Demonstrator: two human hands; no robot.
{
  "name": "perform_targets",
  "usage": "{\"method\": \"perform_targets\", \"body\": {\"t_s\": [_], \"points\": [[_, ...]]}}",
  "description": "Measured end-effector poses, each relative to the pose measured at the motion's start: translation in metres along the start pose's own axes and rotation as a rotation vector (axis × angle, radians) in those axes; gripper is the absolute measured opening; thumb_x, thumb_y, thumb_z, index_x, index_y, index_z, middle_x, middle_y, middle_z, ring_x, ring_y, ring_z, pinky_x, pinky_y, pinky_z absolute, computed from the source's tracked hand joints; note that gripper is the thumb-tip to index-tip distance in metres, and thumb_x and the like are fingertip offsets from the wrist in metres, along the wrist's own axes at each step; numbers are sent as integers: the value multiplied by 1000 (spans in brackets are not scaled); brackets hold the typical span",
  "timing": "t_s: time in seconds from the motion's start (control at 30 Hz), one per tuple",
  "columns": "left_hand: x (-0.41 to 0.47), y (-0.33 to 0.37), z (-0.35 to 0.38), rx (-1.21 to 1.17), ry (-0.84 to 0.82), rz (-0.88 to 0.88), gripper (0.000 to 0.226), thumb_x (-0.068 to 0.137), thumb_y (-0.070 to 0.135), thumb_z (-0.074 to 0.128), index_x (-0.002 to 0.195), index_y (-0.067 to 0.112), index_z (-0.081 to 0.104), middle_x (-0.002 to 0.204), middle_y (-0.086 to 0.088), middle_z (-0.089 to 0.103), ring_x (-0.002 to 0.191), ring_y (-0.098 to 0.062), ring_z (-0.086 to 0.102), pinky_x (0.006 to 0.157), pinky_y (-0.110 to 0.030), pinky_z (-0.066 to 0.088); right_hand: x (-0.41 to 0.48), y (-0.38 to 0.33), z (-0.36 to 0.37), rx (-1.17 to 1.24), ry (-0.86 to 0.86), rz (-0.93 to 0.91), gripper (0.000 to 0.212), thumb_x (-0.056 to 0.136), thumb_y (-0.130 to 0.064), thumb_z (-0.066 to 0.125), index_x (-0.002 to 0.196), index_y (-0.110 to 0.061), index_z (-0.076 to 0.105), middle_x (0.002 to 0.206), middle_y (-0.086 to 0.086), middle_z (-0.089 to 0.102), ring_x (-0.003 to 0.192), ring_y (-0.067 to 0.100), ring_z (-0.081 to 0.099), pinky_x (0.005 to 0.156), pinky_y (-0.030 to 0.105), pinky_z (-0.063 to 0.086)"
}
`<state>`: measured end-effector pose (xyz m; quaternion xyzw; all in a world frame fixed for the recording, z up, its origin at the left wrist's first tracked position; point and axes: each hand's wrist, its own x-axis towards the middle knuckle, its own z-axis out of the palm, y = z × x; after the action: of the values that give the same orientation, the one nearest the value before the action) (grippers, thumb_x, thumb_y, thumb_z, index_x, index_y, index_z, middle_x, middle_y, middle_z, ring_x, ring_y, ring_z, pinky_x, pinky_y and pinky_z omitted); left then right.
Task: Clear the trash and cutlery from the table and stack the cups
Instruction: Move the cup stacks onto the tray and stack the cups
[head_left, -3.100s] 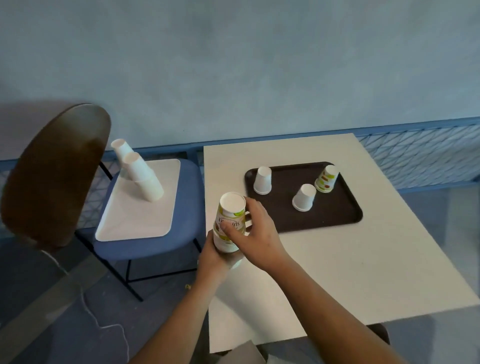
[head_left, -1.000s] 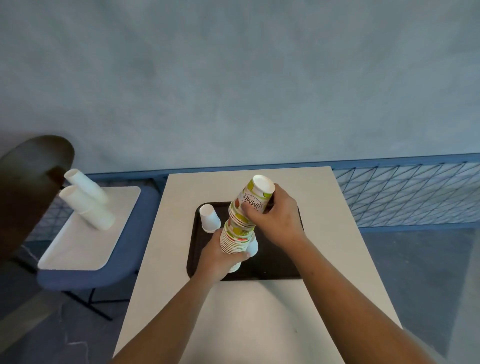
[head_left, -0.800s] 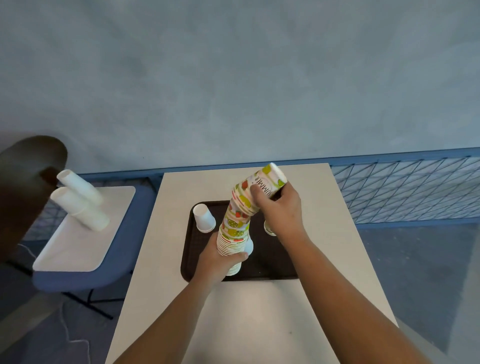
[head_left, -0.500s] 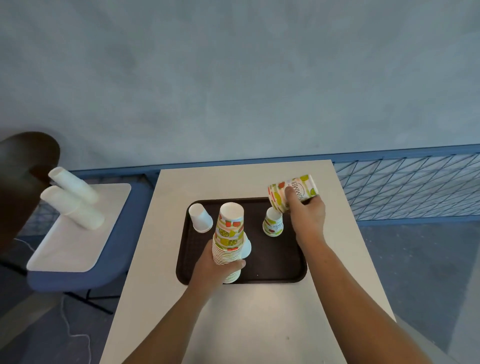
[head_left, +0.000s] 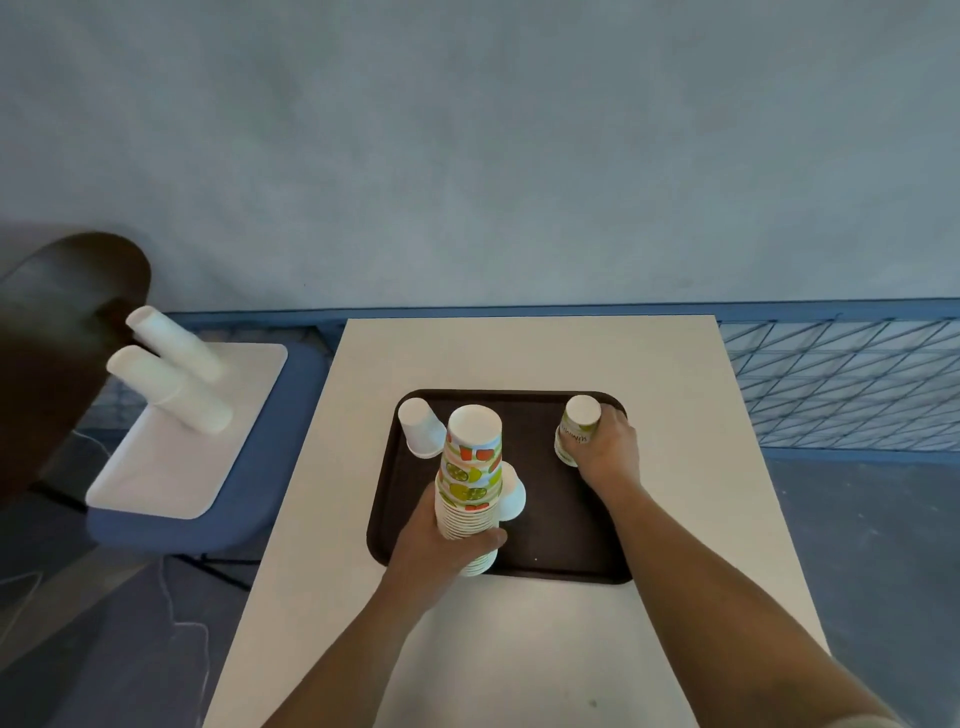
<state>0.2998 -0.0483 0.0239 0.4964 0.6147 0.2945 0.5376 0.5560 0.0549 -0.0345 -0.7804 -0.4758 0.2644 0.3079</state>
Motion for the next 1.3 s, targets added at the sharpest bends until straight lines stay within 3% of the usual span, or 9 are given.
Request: {"method": "perform_targets", "body": {"t_s": [0.17, 0.3, 0.4, 0.47, 0.57, 0.67, 0.8, 1.17, 1.3], "points": [[2, -3, 3, 16, -18, -13, 85, 62, 33, 97, 135, 42, 55, 125, 16, 70, 118, -10, 67, 102, -44, 57, 2, 6, 3, 0, -54, 62, 58, 79, -41, 81, 123, -12, 57, 124, 10, 64, 112, 36, 58, 93, 45, 50], [1, 0, 5, 50, -39, -4, 82, 65, 37, 97, 134, 46, 55, 127, 16, 70, 118, -9, 67, 103, -47, 56, -13, -5, -10, 1, -81, 89, 81, 83, -27, 77, 150, -11, 36, 144, 16, 47, 127, 41, 46, 107, 48, 41], [1, 4, 7, 54, -49, -3, 82, 64, 40, 96, 134, 44, 55, 126, 16, 70, 118, -10, 67, 103, -44, 57, -37, -31, -33, 163, 71, 63, 62, 87, -17, 66, 145, -15, 43, 139, 9, 45, 123, 34, 48, 105, 45, 44], [0, 9, 10, 65, -53, 1, 81, 63, 42, 96, 133, 45, 55, 125, 17, 70, 119, -11, 67, 102, -42, 57, -58, -56, -54, 344, 100, -2, 46, 87, -16, 60, 133, -21, 54, 128, 0, 51, 112, 15, 57, 99, 35, 51], [0, 16, 14, 101, -67, 16, 81, 62, 47, 94, 133, 43, 54, 124, 17, 70, 117, -12, 67, 102, -45, 57, -94, -88, -86, 451, -210, -217, 46, 90, -10, 59, 135, -20, 56, 120, -8, 59, 101, -5, 57, 83, 8, 47], [0, 21, 18, 132, -80, 33, 81, 62, 50, 94, 132, 44, 54, 122, 15, 70, 115, -12, 68, 101, -47, 58, -114, -104, -95, 357, -455, -386, 52, 90, -21, 70, 138, -27, 50, 124, -11, 59, 109, 0, 58, 83, 13, 52], [-4, 26, 22, 161, -70, 48, 80, 62, 52, 93, 132, 46, 53, 120, 18, 70, 113, -9, 68, 100, -39, 57, -117, -111, -90, 241, -361, -382, 67, 76, -63, 72, 132, -34, 51, 120, -17, 62, 108, 4, 64, 85, 20, 56], [-15, 34, 22, 205, -55, 37, 78, 68, 50, 92, 132, 46, 49, 120, 21, 67, 111, -6, 66, 91, -24, 49, -126, -123, -103, 256, -259, -380, 61, 80, -55, 78, 130, -29, 54, 117, -18, 63, 105, 5, 65, 86, 22, 56], [-16, 33, 23, 206, -61, 35, 81, 65, 53, 92, 134, 45, 50, 122, 20, 68, 113, -8, 67, 97, -30, 53, -128, -124, -107, 267, -242, -376, 60, 80, -52, 79, 130, -29, 54, 116, -18, 63, 104, 5, 65, 86, 22, 56]]}}
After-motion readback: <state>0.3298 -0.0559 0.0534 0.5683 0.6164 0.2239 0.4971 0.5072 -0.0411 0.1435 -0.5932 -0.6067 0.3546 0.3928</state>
